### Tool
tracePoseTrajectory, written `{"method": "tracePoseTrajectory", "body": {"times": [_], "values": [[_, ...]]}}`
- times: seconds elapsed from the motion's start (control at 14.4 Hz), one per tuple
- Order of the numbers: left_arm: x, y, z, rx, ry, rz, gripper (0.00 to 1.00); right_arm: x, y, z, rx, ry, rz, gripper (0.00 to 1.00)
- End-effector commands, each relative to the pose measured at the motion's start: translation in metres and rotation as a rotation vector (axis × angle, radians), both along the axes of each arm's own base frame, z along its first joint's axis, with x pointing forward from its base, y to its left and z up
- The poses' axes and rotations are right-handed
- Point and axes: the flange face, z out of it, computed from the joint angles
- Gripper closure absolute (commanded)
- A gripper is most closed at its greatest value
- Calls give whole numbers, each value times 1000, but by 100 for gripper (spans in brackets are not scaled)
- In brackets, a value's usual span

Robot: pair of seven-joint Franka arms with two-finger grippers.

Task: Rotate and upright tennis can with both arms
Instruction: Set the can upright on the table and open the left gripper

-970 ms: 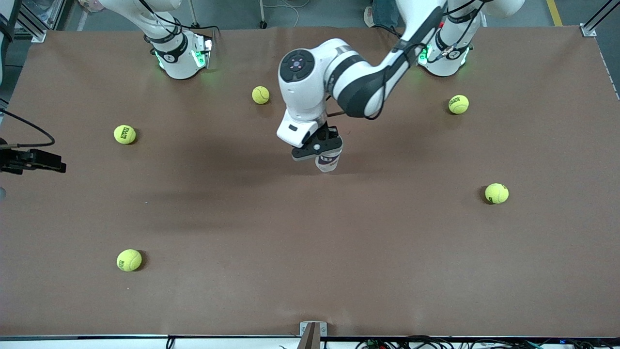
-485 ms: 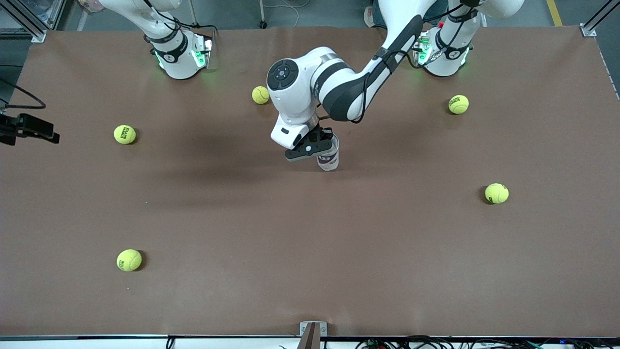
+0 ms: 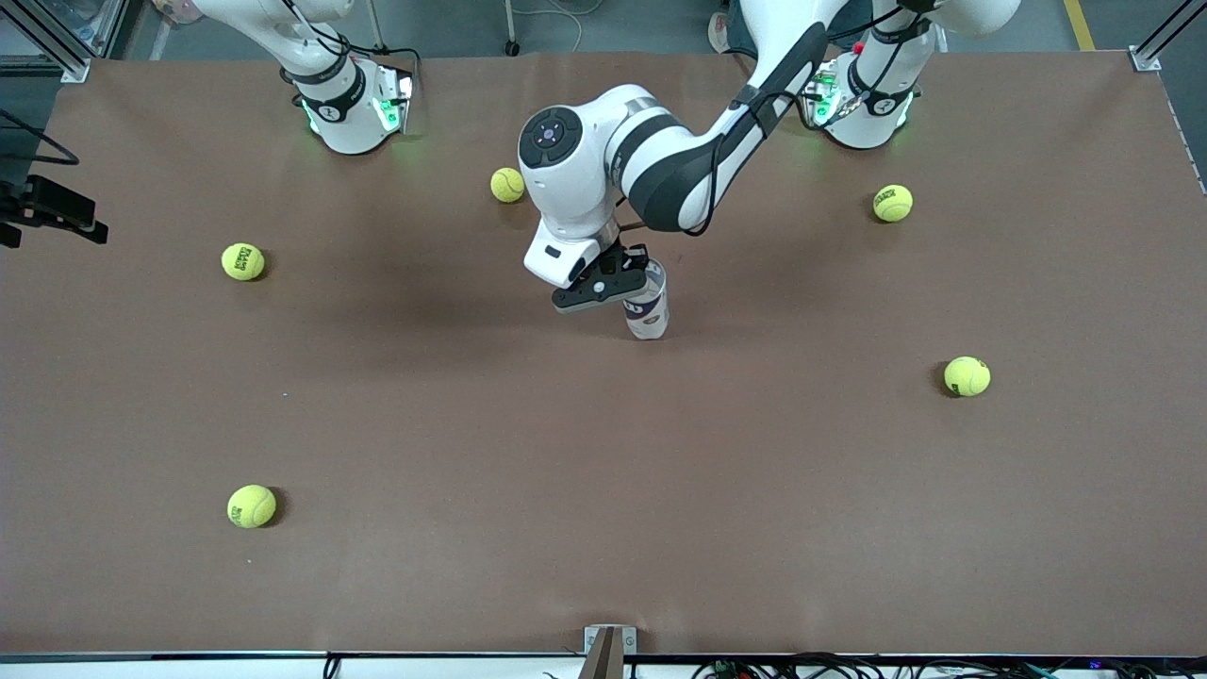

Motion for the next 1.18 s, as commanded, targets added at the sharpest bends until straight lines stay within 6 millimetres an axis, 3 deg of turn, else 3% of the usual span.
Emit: {"method": "tracePoseTrajectory", "body": {"times": [0.0, 0.14, 0.21, 0.35, 0.48, 0.62, 0.9, 1.11], "values": [[2, 16, 47, -18, -1, 38, 38, -20, 5, 1, 2, -10, 21, 0], [8, 29, 72, -38, -15, 61, 25, -28, 6, -4, 2, -22, 23, 0], [13, 37, 84, -47, -26, 75, 3, -30, 8, -6, 3, -23, 27, 0], [30, 67, 127, -84, -75, 121, 0, -30, 7, -6, 3, -28, 31, 0], [55, 117, 177, -115, -145, 169, 0, -31, 8, -5, -6, -29, 36, 0], [85, 186, 216, -117, -178, 118, 0, -35, 8, -5, -5, -30, 36, 0], [117, 310, 249, -37, -114, -18, 0, -41, 10, -6, 0, -35, 32, 0], [126, 401, 272, -28, -77, -80, 0, -43, 11, -4, 10, -35, 21, 0]]}}
